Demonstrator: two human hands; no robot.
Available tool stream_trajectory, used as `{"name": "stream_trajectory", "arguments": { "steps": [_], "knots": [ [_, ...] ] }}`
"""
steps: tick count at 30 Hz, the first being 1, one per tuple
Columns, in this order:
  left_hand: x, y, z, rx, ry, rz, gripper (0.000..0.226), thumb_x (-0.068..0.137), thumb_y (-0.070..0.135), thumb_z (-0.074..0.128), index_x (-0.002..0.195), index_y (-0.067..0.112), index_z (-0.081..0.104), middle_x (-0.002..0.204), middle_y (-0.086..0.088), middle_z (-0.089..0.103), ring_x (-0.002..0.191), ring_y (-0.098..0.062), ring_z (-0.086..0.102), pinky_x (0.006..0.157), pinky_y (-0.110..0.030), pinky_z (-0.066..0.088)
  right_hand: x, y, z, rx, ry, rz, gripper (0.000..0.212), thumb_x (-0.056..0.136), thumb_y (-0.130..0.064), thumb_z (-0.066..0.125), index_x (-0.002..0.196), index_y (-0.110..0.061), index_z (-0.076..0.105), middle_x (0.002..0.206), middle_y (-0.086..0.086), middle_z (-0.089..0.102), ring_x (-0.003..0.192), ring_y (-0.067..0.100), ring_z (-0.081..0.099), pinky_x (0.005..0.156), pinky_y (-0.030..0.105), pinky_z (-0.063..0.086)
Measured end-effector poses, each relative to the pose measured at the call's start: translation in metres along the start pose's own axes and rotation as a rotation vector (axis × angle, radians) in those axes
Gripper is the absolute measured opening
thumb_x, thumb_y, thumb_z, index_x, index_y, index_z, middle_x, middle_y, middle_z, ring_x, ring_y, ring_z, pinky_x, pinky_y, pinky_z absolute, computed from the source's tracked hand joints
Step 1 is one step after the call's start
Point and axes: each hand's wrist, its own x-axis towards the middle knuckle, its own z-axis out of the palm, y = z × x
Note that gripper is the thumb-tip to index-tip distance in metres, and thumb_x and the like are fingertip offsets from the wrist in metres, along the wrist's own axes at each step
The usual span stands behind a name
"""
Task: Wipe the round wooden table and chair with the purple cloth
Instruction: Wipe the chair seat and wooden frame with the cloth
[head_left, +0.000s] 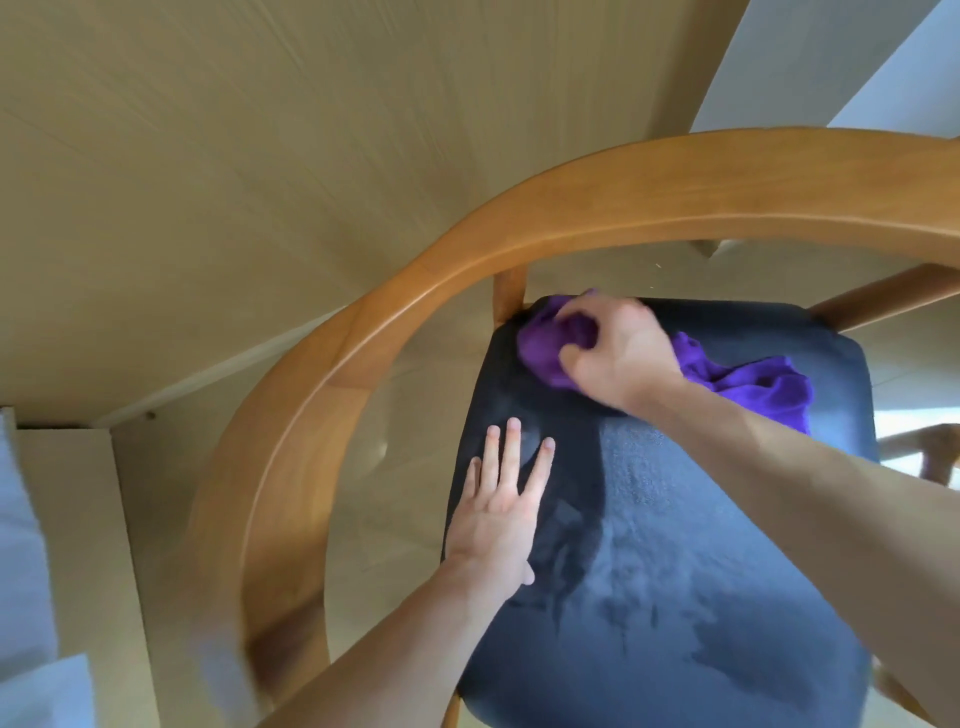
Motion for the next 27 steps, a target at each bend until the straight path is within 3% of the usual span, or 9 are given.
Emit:
{"name": "stream_trajectory", "arguments": {
  "steps": [2,5,9,12,16,19,22,24,27],
  "knots": [
    [0.0,0.003,0.002,0.01,-0.001,-0.011,0.164,0.06,0.038,0.098,0.151,0.026,-0.037,0.15,-0.015,-0.053,0.15,-0.04,-0.031,0.126,-0.051,0.004,0.023,0.003,-0.005,0.054,0.201,0.155,0.037,0.084,-0.02,0.064,0.121,-0.016,0.064,0.115,0.011,0.064,0.112,0.035,0.054,0.096,0.036,0.043],
    [0.001,0.002,0.006,0.024,0.019,0.0,0.166,0.057,0.041,0.099,0.148,0.027,-0.039,0.153,-0.017,-0.05,0.15,-0.042,-0.03,0.126,-0.052,0.006,0.048,-0.003,0.007,-0.119,0.068,0.313,0.047,0.089,-0.027,0.06,0.132,-0.01,0.051,0.136,0.015,0.051,0.128,0.04,0.041,0.105,0.043,0.036],
    [0.004,0.004,0.012,0.023,0.032,-0.021,0.168,0.055,0.037,0.1,0.146,0.028,-0.041,0.144,-0.014,-0.06,0.149,-0.042,-0.033,0.125,-0.052,0.004,0.033,-0.022,0.043,-0.512,-0.067,0.023,0.047,0.084,-0.028,0.065,0.126,-0.012,0.055,0.128,0.012,0.058,0.122,0.039,0.045,0.099,0.043,0.04],
    [0.006,0.006,0.01,0.038,0.023,-0.025,0.17,0.053,0.038,0.101,0.145,0.027,-0.042,0.139,-0.014,-0.064,0.149,-0.042,-0.032,0.125,-0.053,0.006,0.014,-0.023,0.047,-0.413,-0.115,-0.132,0.035,0.08,-0.021,0.068,0.115,-0.02,0.063,0.114,0.004,0.063,0.109,0.031,0.048,0.087,0.037,0.041],
    [0.006,0.005,0.005,0.093,0.009,-0.004,0.17,0.052,0.042,0.101,0.147,0.022,-0.038,0.145,-0.021,-0.057,0.152,-0.046,-0.024,0.125,-0.055,0.014,-0.006,-0.01,0.026,-0.17,-0.349,-0.152,0.028,0.079,-0.017,0.065,0.102,-0.03,0.071,0.096,-0.003,0.065,0.096,0.024,0.059,0.076,0.033,0.05],
    [0.007,0.007,0.002,0.135,-0.003,0.001,0.168,0.052,0.046,0.1,0.148,0.019,-0.035,0.15,-0.025,-0.045,0.152,-0.048,-0.02,0.125,-0.056,0.018,-0.001,-0.002,0.01,0.031,-0.003,-0.003,0.035,0.079,-0.021,0.068,0.114,-0.027,0.069,0.1,-0.001,0.065,0.098,0.024,0.06,0.083,0.028,0.046],
    [0.007,0.006,0.002,0.15,-0.008,0.008,0.167,0.053,0.047,0.099,0.149,0.017,-0.034,0.151,-0.026,-0.044,0.151,-0.05,-0.02,0.124,-0.056,0.018,0.021,-0.001,0.006,0.125,0.235,0.22,0.048,0.087,-0.024,0.064,0.133,-0.014,0.055,0.129,0.014,0.056,0.121,0.034,0.05,0.099,0.036,0.04],
    [0.007,0.006,0.004,0.154,-0.004,0.004,0.167,0.053,0.047,0.099,0.149,0.018,-0.034,0.152,-0.026,-0.044,0.151,-0.05,-0.021,0.124,-0.056,0.017,0.031,-0.007,0.015,-0.028,0.135,0.281,0.052,0.09,-0.025,0.063,0.138,-0.01,0.048,0.138,0.018,0.049,0.129,0.039,0.042,0.106,0.044,0.039],
    [0.008,0.009,0.005,0.143,-0.015,-0.022,0.167,0.052,0.043,0.1,0.148,0.018,-0.034,0.151,-0.026,-0.045,0.151,-0.05,-0.023,0.124,-0.057,0.014,0.026,-0.028,0.041,-0.452,-0.05,0.125,0.049,0.091,-0.02,0.065,0.137,-0.011,0.05,0.138,0.019,0.051,0.13,0.04,0.043,0.107,0.046,0.038]
  ]
}}
